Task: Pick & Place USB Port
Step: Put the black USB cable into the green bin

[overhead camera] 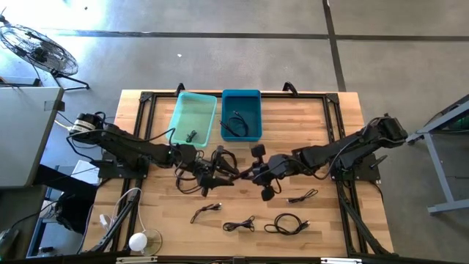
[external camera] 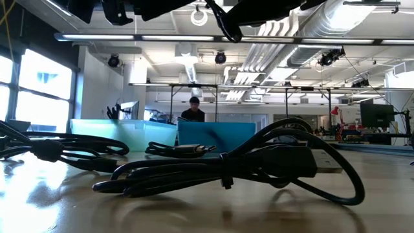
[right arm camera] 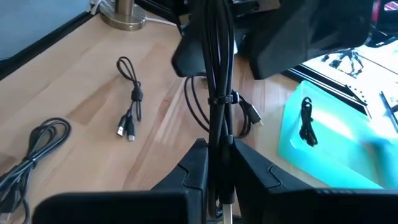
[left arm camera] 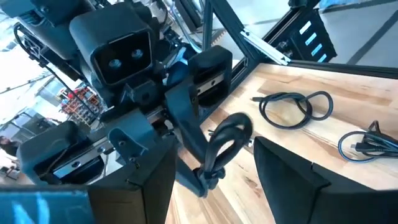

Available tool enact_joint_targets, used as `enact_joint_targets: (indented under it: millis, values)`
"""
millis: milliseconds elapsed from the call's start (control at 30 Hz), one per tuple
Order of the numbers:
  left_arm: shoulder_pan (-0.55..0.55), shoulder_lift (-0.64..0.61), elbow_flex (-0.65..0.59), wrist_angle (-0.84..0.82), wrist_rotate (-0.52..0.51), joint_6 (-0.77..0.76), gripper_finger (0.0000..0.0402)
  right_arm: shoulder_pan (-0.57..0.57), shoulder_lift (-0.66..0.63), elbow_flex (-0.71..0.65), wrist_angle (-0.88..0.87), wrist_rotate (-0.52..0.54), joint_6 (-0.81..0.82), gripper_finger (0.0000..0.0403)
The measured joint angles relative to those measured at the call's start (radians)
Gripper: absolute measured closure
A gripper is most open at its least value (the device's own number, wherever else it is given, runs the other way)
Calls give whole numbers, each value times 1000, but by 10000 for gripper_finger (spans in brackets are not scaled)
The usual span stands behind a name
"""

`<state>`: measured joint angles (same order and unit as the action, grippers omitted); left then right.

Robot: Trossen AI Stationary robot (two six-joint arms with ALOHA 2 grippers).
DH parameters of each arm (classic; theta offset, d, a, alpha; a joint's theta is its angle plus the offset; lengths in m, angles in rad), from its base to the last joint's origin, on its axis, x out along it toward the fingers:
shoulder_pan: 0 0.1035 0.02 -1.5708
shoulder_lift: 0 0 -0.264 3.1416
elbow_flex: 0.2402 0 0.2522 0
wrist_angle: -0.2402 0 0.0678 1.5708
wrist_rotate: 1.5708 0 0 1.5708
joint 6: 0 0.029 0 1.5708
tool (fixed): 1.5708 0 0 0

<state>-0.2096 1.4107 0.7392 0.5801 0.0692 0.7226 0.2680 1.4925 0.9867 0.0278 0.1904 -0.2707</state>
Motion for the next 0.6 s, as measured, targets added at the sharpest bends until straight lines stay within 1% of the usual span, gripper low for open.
enact_joint_targets:
  millis: [100, 167, 233, 300, 333, 367, 433, 467, 533, 600]
  values:
    - [0, 0, 0, 3, -30, -13, 223, 0, 0, 0, 0, 0, 0, 364]
    - [0, 0, 0, 9, -31, -13, 254, 0, 0, 0, 0, 0, 4, 364]
    - [0, 0, 0, 15, -30, 1, 301, 0, 0, 0, 0, 0, 6, 364]
    - [-1, 0, 0, 14, -30, 20, 361, 0, 0, 1, 1, -1, 7, 364]
    - [-1, 0, 0, 14, -30, 28, 378, 0, 0, 1, 1, 2, 8, 364]
    - [0, 0, 0, 14, -32, 29, 383, 0, 0, 1, 0, 6, 16, 364]
    - [-1, 0, 0, 15, -48, 29, 380, 0, 0, 1, 0, 25, 31, 364]
    - [-1, 0, 0, 15, -57, 30, 382, 1, 0, 1, -1, 43, 35, 357]
    - [0, 0, 0, 16, -77, 32, 391, 2, 0, 1, -2, 95, 50, 328]
    - [0, -1, 0, 18, -100, 33, 391, 4, 0, 1, -2, 167, 75, 288]
